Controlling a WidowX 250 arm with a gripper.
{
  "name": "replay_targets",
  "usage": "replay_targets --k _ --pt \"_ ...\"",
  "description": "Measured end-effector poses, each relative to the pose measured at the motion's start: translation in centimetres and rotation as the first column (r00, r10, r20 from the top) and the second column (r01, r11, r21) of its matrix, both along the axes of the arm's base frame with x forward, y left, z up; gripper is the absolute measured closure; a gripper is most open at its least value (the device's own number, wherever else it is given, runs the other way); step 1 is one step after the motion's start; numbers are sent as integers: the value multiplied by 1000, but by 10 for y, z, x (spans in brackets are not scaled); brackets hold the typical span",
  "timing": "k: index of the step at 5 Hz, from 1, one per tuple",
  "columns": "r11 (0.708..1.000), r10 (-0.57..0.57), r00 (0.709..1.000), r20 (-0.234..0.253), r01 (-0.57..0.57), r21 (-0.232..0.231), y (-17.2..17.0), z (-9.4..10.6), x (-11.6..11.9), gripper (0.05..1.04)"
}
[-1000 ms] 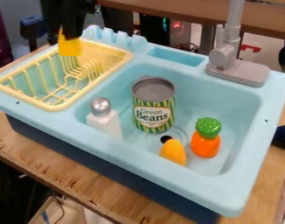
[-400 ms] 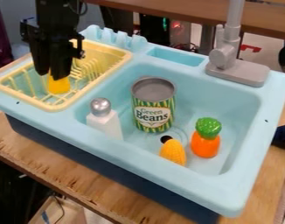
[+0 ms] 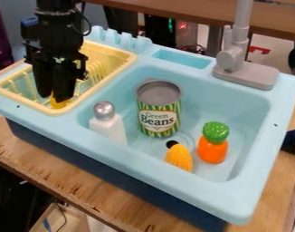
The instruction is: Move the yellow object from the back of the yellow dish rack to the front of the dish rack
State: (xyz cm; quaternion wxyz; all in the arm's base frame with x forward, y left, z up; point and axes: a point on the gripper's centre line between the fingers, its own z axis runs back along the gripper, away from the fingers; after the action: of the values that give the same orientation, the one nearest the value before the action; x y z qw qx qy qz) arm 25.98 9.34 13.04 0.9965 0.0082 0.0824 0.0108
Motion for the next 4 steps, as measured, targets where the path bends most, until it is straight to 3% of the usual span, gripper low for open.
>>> replay_targets --k 2,3,4 --pt "1000 29 999 32 -29 4 11 -15 8 672" --pt "1000 22 999 41 -21 -21 7 -15 10 626" --pt "999 37 999 18 -37 -32 6 -11 10 321"
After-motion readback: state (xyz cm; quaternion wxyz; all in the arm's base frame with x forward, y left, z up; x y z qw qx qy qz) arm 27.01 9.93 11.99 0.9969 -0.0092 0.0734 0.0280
